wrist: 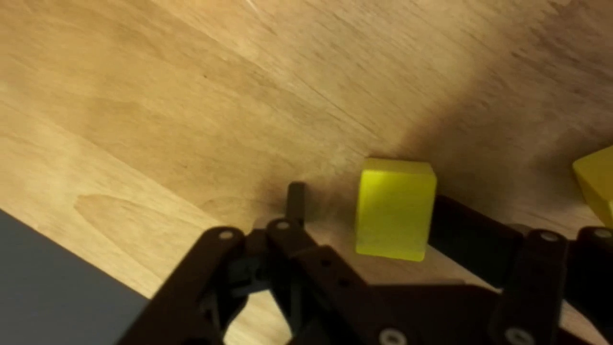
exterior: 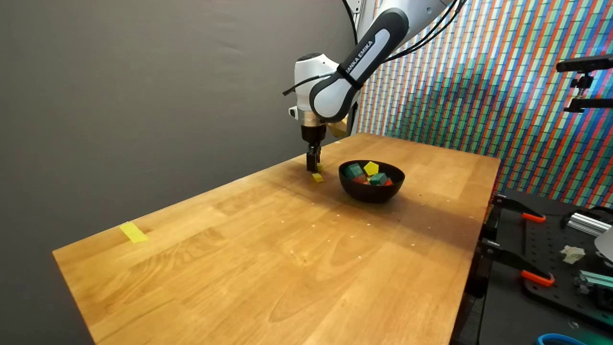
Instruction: Put all the toy blocks into the bowl.
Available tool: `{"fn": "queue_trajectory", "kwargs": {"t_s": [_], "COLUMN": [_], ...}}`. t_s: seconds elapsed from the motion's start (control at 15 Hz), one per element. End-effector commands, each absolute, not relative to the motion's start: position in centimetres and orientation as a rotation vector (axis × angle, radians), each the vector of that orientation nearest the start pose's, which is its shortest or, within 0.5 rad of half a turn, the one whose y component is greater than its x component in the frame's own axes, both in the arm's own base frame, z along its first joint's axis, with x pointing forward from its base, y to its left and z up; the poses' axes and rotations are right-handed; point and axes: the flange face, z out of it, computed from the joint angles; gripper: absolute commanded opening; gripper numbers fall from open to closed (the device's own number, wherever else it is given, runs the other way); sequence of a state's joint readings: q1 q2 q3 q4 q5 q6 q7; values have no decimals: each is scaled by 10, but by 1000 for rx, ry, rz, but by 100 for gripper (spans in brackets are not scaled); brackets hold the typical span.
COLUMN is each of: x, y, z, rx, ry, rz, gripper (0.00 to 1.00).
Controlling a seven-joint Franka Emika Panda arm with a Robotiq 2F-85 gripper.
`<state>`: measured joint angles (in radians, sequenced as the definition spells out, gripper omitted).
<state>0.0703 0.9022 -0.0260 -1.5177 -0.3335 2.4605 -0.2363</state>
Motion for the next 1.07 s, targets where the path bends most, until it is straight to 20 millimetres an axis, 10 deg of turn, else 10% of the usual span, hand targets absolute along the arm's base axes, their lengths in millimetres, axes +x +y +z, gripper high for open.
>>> {"fn": "queue_trajectory", "kwargs": {"t_s": [0.0,0.2,0.67,1.0], "x": [694,661,604,522], "y": [31,34,33,27], "z": [129,153,235,258], "rx": [-3261,-3256,-3242,-3098], "ry": [-848,-850,-761,-697], "rz": [38,46,-170,6], "gripper": [35,14,10,10]}}
